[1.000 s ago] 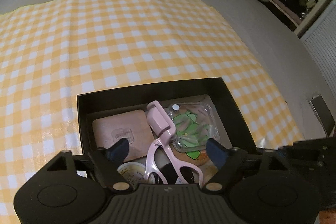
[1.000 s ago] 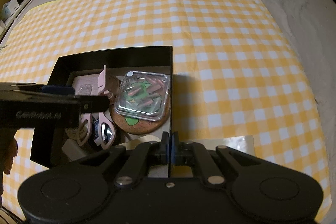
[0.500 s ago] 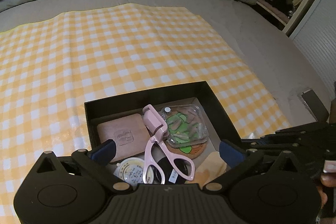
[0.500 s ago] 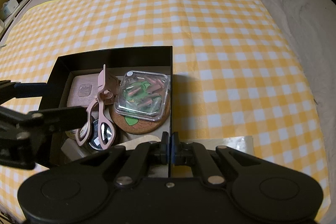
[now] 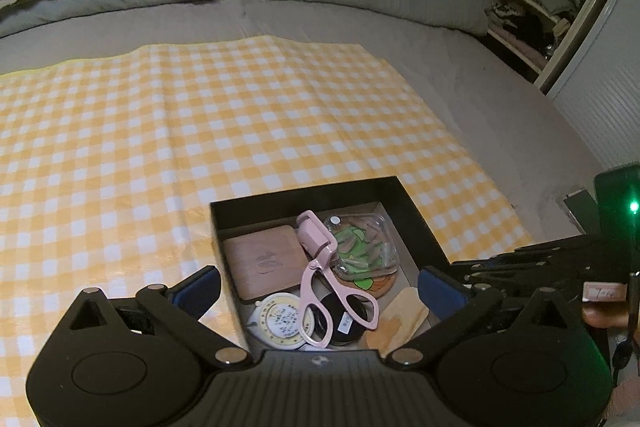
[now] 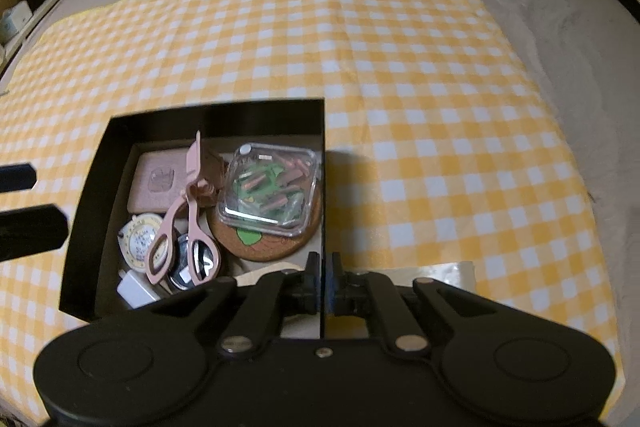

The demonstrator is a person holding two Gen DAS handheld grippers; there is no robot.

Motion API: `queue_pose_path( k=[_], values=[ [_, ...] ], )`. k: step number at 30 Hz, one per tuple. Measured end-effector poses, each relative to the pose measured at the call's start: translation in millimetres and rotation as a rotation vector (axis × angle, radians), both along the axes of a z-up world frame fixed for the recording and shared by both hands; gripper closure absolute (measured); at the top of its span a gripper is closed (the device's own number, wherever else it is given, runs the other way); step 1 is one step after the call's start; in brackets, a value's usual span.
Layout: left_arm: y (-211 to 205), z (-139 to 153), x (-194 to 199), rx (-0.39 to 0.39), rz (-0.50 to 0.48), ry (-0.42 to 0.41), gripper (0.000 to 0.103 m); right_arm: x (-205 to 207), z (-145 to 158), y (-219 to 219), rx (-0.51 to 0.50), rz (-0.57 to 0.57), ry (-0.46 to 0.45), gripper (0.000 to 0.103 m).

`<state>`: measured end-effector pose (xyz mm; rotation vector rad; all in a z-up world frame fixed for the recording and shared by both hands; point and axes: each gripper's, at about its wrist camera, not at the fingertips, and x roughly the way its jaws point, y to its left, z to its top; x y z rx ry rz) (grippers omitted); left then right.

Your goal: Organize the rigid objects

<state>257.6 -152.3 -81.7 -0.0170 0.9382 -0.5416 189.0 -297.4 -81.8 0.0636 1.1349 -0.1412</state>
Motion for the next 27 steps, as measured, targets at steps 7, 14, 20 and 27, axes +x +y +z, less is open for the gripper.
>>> queue_pose_path(
  k=[7,14,20,27],
  values=[
    [24,22,-17,0.001,0.036,-0.052,0.0,-28,49,2,0.051,-0.033,-0.152,0.074],
    [51,45,-40,-0.008,0.075,-0.107,0.0,-64,93,18,0.089,-0.047,-0.295,0.052],
    [76,63,-66,-0.004,0.111,-0.179,0.0,-94,109,34,0.079,-0.035,-0.381,0.035],
    [97,70,-103,0.011,0.145,-0.256,0.0,-128,117,50,0.035,-0.015,-0.467,0.013]
  ],
)
